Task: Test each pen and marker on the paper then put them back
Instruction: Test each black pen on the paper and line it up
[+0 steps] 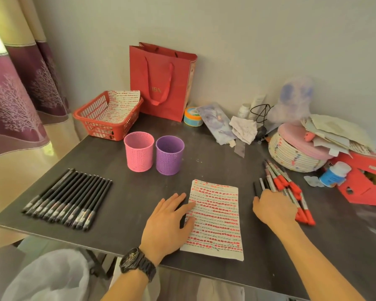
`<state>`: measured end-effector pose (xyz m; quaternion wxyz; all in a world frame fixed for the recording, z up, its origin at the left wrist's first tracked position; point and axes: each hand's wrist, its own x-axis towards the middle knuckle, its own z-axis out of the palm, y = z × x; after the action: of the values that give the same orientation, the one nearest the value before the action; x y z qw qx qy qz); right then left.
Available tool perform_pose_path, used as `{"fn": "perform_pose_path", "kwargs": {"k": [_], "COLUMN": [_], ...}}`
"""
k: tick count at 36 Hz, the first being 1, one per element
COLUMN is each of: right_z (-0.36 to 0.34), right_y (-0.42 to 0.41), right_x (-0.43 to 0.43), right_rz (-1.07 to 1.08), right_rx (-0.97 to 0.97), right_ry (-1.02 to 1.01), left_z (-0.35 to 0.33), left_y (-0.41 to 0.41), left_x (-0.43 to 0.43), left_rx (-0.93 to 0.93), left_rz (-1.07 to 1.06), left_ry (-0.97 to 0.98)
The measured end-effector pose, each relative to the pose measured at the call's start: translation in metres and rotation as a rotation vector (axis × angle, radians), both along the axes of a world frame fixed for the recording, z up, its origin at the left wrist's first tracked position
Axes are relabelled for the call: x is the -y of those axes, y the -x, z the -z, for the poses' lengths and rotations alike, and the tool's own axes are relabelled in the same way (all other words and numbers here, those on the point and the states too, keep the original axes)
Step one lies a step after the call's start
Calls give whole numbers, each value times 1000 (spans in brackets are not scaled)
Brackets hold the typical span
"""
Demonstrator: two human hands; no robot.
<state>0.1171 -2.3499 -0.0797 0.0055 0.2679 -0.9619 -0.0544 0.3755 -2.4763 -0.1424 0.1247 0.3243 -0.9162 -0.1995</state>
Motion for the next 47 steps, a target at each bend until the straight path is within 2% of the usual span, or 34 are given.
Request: {"fn": "perform_pose_path", "kwargs": {"k": [2,4,10,16,21,25,28,34,37,42,44,47], "right_z": [1,-1,-11,-19,-13,-2,3,10,13,18,21,22], "right_y": [0,0,-37,-107,-152,-174,-186,-201,-205,-203,-205,-208], "right_x": [0,-3,-23,-59,-76,-85,-88,-92,-92,-98,-101,-105], "right_rz": [-9,-3,94,93,215,238,181,68,35,-20,-70,-82], "right_rx": [27,111,667,1114,1399,1458,1470,1546,1493,1197,1185,1232], "right_ry": [21,136,844,1245,1426,1480,1477,1441,1414,1191,1140,1177], "left_z": [-1,-1,-2,-10,-25,-31,-34,-38,-34,-31,-29,-27], "left_y": [-1,-1,0,-4,-24,-51,-64,-68,-66,-68,-70,-69], "left_x": [0,-1,-1,-4,-20,-52,-76,-99,-102,-100,-102,-107], "left_rx": [-1,-4,10,-9,-263,-437,-482,-301,-226,-105,-61,-1], "left_rz": [4,11,12,22,-52,-41,17,205,212,202,219,255], "left_ry": [3,0,-5,-35,-228,-190,-251,-472,-437,-396,-369,-335]}}
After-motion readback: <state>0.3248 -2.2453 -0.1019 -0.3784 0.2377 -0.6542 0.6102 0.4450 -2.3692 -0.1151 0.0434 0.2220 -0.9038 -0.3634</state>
